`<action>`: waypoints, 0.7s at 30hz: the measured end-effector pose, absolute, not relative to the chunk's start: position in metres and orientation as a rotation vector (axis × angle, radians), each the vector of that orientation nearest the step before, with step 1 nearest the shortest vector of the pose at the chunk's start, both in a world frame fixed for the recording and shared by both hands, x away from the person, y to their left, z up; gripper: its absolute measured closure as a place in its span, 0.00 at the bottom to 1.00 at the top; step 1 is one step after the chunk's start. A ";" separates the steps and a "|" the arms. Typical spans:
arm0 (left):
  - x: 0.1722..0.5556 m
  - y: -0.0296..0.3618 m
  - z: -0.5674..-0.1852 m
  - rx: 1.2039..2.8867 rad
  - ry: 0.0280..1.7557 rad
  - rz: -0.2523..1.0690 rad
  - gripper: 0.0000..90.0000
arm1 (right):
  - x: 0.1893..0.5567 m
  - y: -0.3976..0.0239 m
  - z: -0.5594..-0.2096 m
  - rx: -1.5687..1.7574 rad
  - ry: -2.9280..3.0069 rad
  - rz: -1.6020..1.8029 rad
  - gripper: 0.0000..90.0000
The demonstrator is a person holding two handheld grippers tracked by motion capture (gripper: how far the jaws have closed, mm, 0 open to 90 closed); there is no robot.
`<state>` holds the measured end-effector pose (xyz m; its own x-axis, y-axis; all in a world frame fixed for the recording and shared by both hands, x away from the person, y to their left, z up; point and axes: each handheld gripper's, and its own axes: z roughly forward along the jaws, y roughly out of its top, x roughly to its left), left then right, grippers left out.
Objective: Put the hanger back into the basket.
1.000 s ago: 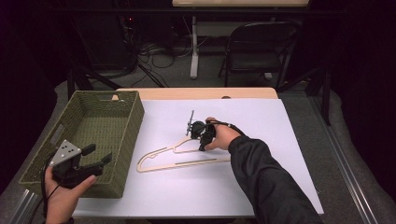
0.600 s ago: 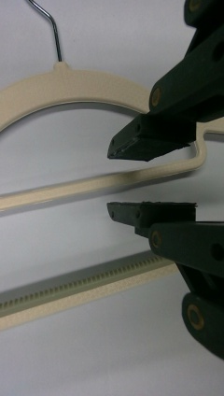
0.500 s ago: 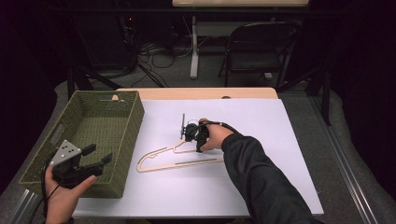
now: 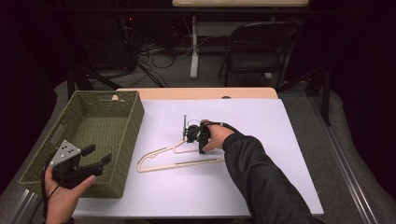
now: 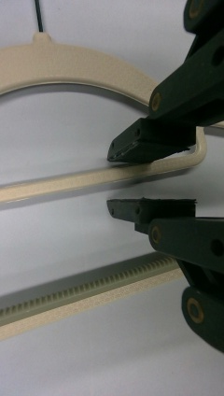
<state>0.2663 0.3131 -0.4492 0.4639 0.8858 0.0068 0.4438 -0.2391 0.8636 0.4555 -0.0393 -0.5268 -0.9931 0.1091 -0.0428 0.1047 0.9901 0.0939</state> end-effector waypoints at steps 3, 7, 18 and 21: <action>0.266 0.313 -0.449 1.859 1.120 0.651 0.34 | 0.456 -0.040 -0.526 0.172 3.091 0.145 0.79; 0.266 0.313 -0.449 1.859 1.121 0.652 0.34 | 0.456 -0.040 -0.526 0.182 3.107 0.135 0.85; 0.266 0.313 -0.449 1.859 1.122 0.656 0.34 | 0.452 -0.040 -0.526 0.123 3.126 0.103 0.93; 0.266 0.313 -0.449 1.858 1.122 0.657 0.34 | 0.450 -0.040 -0.525 0.090 3.137 0.096 0.94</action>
